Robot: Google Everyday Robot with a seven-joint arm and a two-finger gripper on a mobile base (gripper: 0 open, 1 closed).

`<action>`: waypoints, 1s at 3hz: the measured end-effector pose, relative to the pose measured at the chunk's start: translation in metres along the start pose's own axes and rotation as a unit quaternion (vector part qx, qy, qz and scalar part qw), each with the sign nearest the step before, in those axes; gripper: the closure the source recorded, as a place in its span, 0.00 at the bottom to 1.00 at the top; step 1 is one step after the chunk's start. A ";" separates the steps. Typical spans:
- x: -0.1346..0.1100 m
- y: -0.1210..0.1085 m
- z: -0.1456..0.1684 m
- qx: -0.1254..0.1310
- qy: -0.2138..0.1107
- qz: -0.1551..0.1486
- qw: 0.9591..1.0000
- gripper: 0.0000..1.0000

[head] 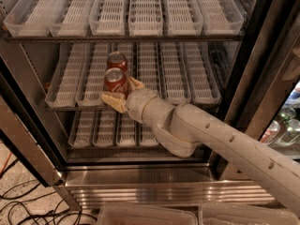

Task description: Pick coke can from middle shelf of fridge

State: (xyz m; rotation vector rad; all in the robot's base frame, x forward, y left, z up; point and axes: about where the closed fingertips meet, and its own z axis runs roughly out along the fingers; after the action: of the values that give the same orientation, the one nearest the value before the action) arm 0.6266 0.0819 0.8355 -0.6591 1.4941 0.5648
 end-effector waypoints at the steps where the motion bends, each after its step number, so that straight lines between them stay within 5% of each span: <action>1: 0.004 0.002 0.013 -0.010 0.004 0.001 1.000 0.29; 3: 0.008 0.005 0.022 -0.018 0.008 0.004 1.000 0.71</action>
Offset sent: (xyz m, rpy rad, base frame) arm 0.0189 0.0243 -0.0152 -0.0076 0.0319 0.0469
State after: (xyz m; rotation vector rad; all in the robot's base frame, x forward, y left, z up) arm 0.6389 0.1002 0.8267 -0.6872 1.5049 0.5947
